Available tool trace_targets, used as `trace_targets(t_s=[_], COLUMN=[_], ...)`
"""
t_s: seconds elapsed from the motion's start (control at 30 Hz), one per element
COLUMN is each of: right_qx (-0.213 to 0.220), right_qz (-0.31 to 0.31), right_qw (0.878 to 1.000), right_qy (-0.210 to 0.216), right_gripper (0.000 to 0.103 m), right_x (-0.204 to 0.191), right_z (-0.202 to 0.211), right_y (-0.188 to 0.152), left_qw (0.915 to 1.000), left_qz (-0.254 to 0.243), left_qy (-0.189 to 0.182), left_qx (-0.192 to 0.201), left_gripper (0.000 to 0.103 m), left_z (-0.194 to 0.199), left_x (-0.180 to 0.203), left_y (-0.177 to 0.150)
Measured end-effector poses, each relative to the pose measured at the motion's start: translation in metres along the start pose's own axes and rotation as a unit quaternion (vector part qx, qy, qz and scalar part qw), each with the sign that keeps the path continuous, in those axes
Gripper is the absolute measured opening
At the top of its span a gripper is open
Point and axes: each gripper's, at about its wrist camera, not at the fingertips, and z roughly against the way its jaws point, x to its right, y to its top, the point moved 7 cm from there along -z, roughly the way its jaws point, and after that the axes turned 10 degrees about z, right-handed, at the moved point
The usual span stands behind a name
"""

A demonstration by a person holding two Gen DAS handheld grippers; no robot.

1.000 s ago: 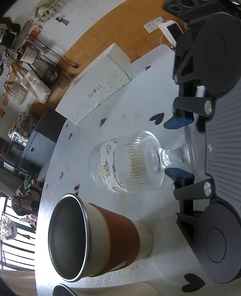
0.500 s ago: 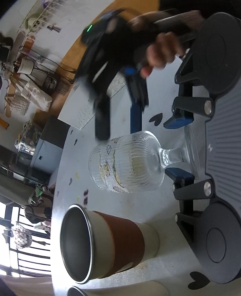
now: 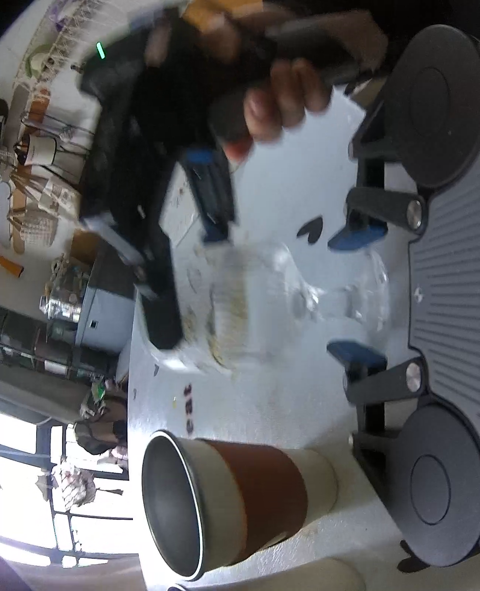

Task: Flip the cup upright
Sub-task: 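Rotate the goblet upright with the left tool while the right tool grips its bowl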

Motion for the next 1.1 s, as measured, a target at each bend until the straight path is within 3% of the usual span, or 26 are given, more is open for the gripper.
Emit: trace_targets(t_s=[0.1,0.3,0.5,0.7,0.83,1.1], right_qx=[0.025,0.064,0.091,0.122,0.144,0.151], right_qz=[0.084,0.217,0.314,0.293,0.298,0.307], right_qw=[0.995,0.969,0.93,0.933,0.928,0.923], right_qy=[-0.045,-0.104,-0.167,-0.17,-0.173,-0.176], right_gripper=[0.073,0.073,0.073,0.073,0.073,0.073], right_x=[-0.017,-0.042,-0.055,-0.043,-0.039,-0.043], right_z=[0.013,0.019,0.013,0.006,0.004,0.009], right_y=[0.013,0.016,0.013,0.019,0.014,0.002], left_qw=[0.9999,0.9995,0.9993,0.9991,0.9991,0.999], left_qz=[0.012,0.027,0.029,0.032,0.034,0.034], left_qy=[-0.005,-0.008,-0.003,0.0,0.003,0.006], left_qx=[0.004,0.014,0.023,0.027,0.027,0.028], left_gripper=[0.062,0.062,0.062,0.062,0.062,0.062], left_z=[-0.001,0.001,0.004,0.005,0.006,0.008], left_x=[-0.003,-0.01,-0.014,-0.013,-0.016,-0.014], left_y=[0.002,0.003,0.004,-0.002,-0.001,0.002])
